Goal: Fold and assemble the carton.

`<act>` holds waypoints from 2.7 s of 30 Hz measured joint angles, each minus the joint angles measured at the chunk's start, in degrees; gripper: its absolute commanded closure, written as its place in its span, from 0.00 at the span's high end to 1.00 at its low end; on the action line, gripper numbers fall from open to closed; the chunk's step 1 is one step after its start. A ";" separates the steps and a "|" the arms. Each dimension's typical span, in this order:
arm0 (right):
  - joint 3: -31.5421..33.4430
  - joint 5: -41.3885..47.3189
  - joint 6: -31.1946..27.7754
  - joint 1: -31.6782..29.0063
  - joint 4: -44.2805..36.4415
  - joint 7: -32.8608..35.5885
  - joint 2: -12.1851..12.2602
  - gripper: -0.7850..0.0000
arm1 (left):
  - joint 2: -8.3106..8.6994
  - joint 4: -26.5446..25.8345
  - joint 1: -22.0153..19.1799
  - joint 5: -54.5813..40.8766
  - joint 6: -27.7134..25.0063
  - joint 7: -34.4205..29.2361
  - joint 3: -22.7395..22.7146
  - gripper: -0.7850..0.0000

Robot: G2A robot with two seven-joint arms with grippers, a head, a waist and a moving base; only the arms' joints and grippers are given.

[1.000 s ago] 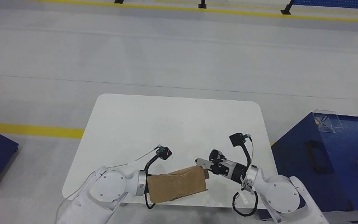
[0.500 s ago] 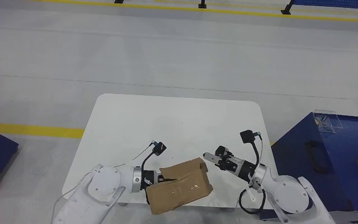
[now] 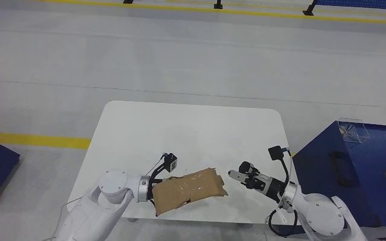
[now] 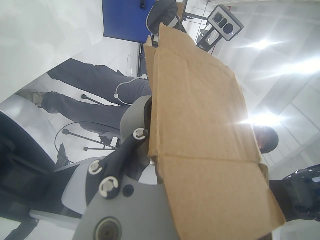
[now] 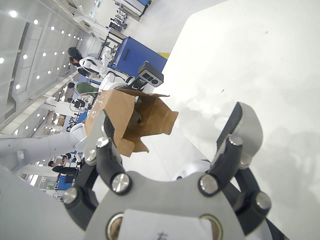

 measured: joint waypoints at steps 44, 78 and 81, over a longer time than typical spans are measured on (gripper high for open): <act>-10.50 -7.18 3.30 6.70 2.99 -1.54 -1.12 1.00 | -0.81 2.85 -0.75 -6.02 3.00 1.03 2.78 0.00; -13.99 -14.11 8.34 8.95 3.38 -7.07 -2.03 1.00 | -0.92 3.83 0.71 -9.14 0.03 3.92 0.62 0.00; -12.24 -15.81 9.42 8.79 3.09 -9.49 -1.98 1.00 | -0.87 3.82 0.87 -9.30 0.03 3.70 0.41 0.00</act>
